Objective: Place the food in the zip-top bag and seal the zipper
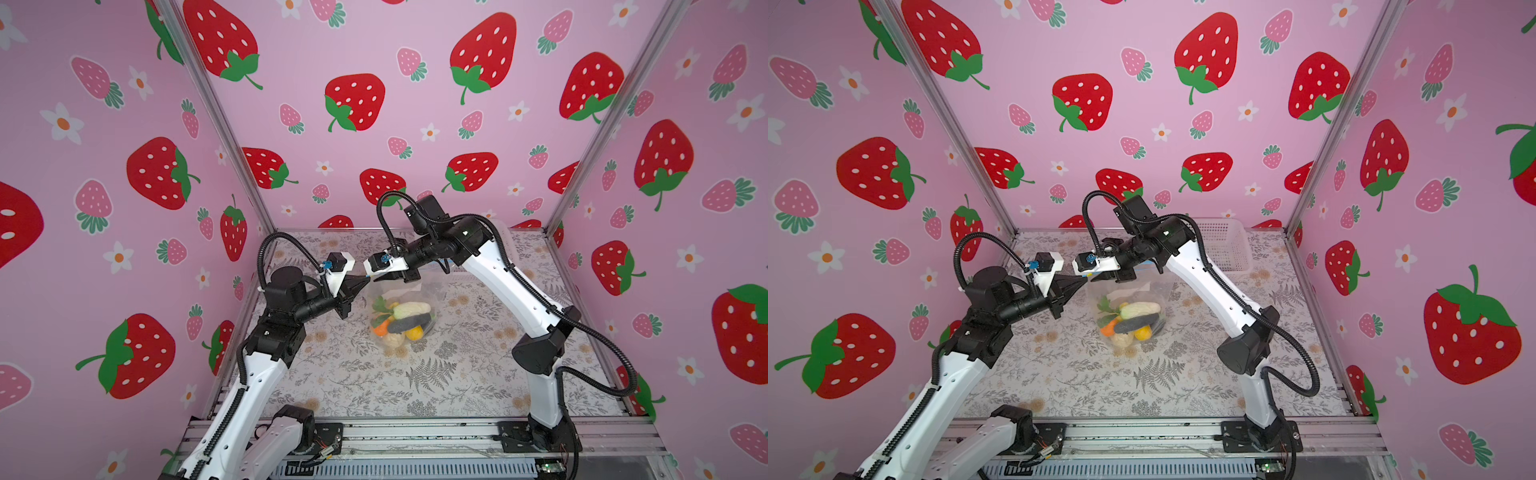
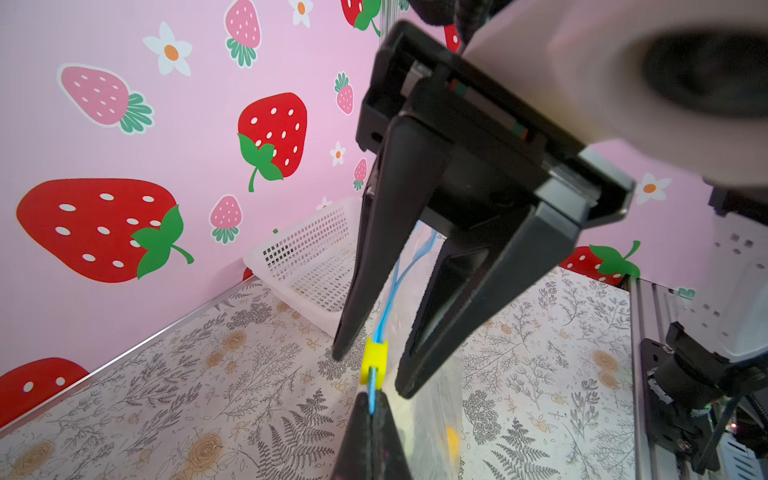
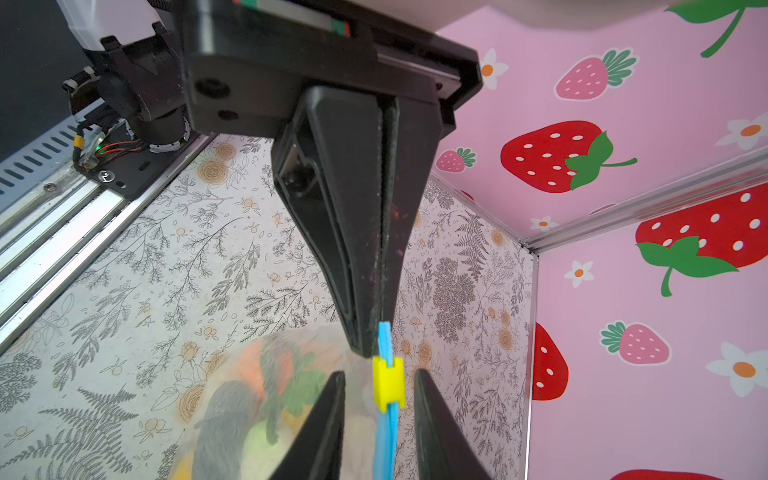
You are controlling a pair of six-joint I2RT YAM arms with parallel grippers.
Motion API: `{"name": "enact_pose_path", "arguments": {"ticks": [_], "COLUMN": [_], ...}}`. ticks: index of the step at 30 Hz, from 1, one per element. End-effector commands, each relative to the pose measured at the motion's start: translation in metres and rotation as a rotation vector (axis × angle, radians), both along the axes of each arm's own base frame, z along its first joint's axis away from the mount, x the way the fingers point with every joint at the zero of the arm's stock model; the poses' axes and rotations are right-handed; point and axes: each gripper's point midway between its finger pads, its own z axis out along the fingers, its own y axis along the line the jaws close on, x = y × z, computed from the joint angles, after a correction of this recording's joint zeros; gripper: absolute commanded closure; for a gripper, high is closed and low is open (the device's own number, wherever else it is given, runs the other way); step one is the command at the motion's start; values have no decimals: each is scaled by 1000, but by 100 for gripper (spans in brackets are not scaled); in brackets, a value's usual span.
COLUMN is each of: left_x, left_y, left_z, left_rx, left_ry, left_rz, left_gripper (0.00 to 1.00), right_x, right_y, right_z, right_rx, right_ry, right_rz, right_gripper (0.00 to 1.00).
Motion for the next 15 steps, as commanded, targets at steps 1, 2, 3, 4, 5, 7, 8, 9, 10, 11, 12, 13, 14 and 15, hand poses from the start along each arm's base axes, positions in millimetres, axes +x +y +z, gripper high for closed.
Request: {"name": "enact_pose_path", "arguments": {"ticks": [1,2,3,4,5,7,8,9,10,11,12,13,14,15], "left_x": [-3,-3,-3,-3,-2,-2,-2,-3,-2,-2,-1,-1,-1,-1], "left_y": [-1,-1,-1,-2,-2,-2,-2,-2,-2,-1,-1,-1,-1,-1], "left_z": [8,8,8,7,7,6,6,6,6,5,5,4,4,4], "left_rx": [12,13,12,13,13,15,16,17,19,20,21,22,23,23], "left_ry": [-56,-56,-55,-53,-50,-50,-48,-52,-51,-49,-49,-47,-48,-47], "left_rz": [-11,-11,-11,-12,-12,-13,-13,-14,-11,-9,-8,-8,-7,-8], "left_gripper": [100,100,100,100,100,100,100,100,100,100,100,100,100,100], "right_x": [-14,-15,-15,-14,-14,-15,-15,-15,-14,-14,-14,-14,-15,-15], "right_y": [-4,-4,-4,-4,-4,-3,-3,-3,-3,-3,-3,-4,-4,-3], "right_z": [11,11,11,11,11,10,10,10,10,10,10,10,11,11], "right_rx": [14,14,15,15,15,13,14,14,14,14,14,14,15,16], "right_ry": [7,8,7,7,6,9,8,9,9,8,9,9,7,7], "right_rz": [41,42,42,41,41,44,44,45,44,43,44,43,43,45], "right_gripper": [72,72,72,73,74,74,74,75,76,77,77,78,79,79]}}
